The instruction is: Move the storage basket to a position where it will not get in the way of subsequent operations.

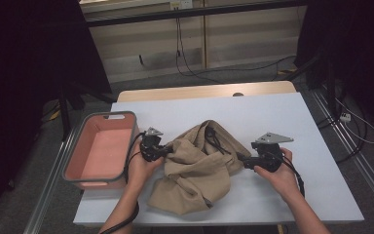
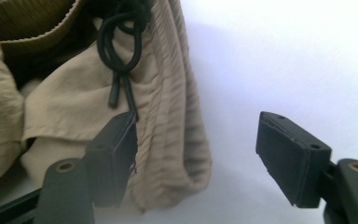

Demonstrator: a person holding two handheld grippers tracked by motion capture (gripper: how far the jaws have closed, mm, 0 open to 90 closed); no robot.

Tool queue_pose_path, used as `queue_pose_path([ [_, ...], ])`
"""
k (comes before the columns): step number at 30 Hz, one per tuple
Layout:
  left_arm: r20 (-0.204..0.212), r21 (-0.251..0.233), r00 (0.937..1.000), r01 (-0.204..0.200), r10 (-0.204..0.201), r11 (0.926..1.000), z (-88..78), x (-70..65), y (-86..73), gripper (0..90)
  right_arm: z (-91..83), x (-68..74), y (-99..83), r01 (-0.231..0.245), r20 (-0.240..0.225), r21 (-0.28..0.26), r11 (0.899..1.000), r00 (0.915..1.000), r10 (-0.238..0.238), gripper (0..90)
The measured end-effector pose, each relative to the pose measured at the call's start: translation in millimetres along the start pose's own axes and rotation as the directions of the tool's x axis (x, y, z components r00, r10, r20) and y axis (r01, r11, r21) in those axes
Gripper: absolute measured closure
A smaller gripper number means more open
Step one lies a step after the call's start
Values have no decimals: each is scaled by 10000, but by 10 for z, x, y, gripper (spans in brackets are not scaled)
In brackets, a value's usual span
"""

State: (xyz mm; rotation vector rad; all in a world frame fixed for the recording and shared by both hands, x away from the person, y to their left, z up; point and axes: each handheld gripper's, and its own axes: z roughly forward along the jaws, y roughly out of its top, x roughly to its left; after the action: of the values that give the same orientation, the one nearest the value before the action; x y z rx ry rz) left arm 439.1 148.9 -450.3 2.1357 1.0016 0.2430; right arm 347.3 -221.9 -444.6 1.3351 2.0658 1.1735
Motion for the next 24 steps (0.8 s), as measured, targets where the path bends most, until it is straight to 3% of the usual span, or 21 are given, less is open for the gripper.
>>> queue_pose_path([
  [3, -49, -6, 10000, -27, 27, 10000, 3, -11, 2, 855, 13, -5, -37, -246, -253, 126, 9996, 9994, 249, 282],
  [7, -66, -37, 10000, -64, 64, 10000, 2, -9, -3, 856, 94, 3, -112, -81, -277, 660, 9978, 9996, 100, 317],
  [8, -97, -54, 9999, -70, 69, 10000, 2, -14, -4, 855, 110, -18, -122, -161, -427, 666, 9977, 9989, 189, 455],
  [9, -97, -54, 9999, -70, 69, 10000, 2, -14, -4, 855, 110, -18, -122, -161, -427, 666, 9977, 9989, 189, 455],
  [10, -97, -55, 9999, -66, 66, 10000, 2, -15, -4, 855, 95, -9, -114, -321, -989, 518, 9981, 9944, 371, 615],
  [11, -71, -57, 10000, -29, 28, 10000, 3, -13, -4, 855, 95, -9, -114, -321, -989, 518, 9981, 9944, 371, 615],
  [12, -56, -44, 10000, 14, -15, 10000, -1, -8, -4, 855, 89, 7, -110, -206, -973, 448, 9988, 9949, 249, 712],
  [13, -7, -97, 9998, 179, -179, 9998, -5, -4, -10, 852, 81, 22, -101, 3, -1025, 394, 9992, 9947, 37, 741],
  [14, 13, -147, 9997, 249, -249, 9996, -11, -4, -15, 844, 52, 48, -73, 422, -341, 160, 9990, 9986, -416, 778],
  [16, 11, -211, 9997, 254, -254, 9995, -22, -5, -12, 819, 9, 30, -18, 394, -178, -143, 9991, 9991, -397, 791],
  [18, 122, -261, 9987, 505, -501, 9984, -36, -7, 2, 810, -21, 12, 14, 379, -46, -305, 9988, 9993, -381, 792],
  [20, 178, -273, 9976, 675, -670, 9973, -62, -19, 38, 786, -93, -17, 89, 608, 251, -640, 9961, 9979, -593, 794],
  [24, 172, -525, 9974, 709, -701, 9961, -126, -51, 131, 702, -162, -38, 172, 494, 106, -968, 9941, 9988, -486, 794],
])
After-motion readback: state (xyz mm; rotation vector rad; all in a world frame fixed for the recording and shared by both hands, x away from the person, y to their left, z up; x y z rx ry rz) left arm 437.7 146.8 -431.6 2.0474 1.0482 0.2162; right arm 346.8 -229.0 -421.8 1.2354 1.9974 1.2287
